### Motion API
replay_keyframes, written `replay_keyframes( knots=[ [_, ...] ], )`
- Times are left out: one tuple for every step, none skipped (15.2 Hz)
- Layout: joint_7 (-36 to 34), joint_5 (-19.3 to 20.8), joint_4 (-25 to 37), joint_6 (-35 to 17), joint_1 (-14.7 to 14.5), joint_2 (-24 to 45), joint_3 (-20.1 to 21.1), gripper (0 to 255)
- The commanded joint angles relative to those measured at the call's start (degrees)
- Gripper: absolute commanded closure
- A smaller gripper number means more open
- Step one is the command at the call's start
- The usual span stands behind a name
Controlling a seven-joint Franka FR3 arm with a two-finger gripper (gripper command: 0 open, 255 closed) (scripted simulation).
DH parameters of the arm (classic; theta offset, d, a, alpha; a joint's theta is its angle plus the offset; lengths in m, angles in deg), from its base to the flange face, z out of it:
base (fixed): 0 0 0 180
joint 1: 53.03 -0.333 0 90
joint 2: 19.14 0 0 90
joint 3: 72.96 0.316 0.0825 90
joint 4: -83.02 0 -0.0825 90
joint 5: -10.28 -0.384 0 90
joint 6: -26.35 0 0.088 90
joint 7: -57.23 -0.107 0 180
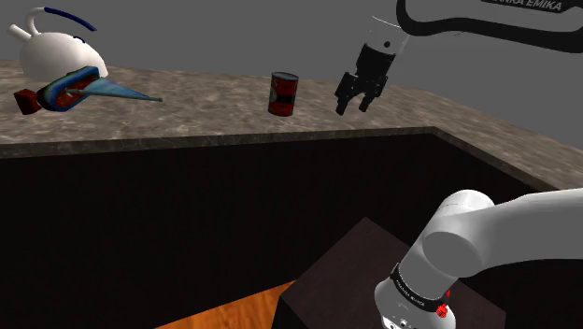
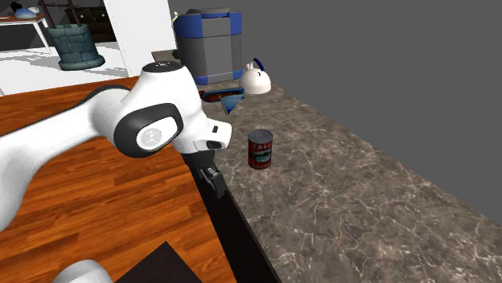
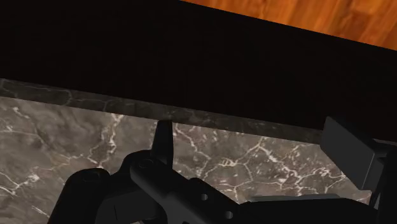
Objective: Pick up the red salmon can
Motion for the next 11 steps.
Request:
replay_keyframes(
  knots=[
    [0.00, 0.00, 0.00, 0.00, 0.00, 0.00, 0.00, 0],
    [-0.95, -0.31, 2.35, 0.12, 0.08, 2.73, 0.43, 0],
    [-1.89, -0.59, 4.77, 0.33, 0.17, 5.45, 0.85, 0],
    [-2.82, -0.84, 7.27, 0.63, 0.27, 8.15, 1.23, 0],
    [-3.75, -1.04, 9.84, 1.02, 0.36, 10.85, 1.58, 0],
    [-4.65, -1.23, 12.50, 1.49, 0.48, 13.54, 1.92, 0],
    [-5.55, -1.38, 15.25, 2.04, 0.58, 16.23, 2.24, 0],
    [-6.45, -1.51, 18.08, 2.68, 0.70, 18.93, 2.54, 0],
    [-7.33, -1.62, 21.02, 3.40, 0.80, 21.64, 2.81, 0],
    [-8.21, -1.70, 24.06, 4.21, 0.90, 24.36, 3.06, 0],
    [-9.09, -1.75, 27.22, 5.11, 0.97, 27.12, 3.28, 0]
  ],
)
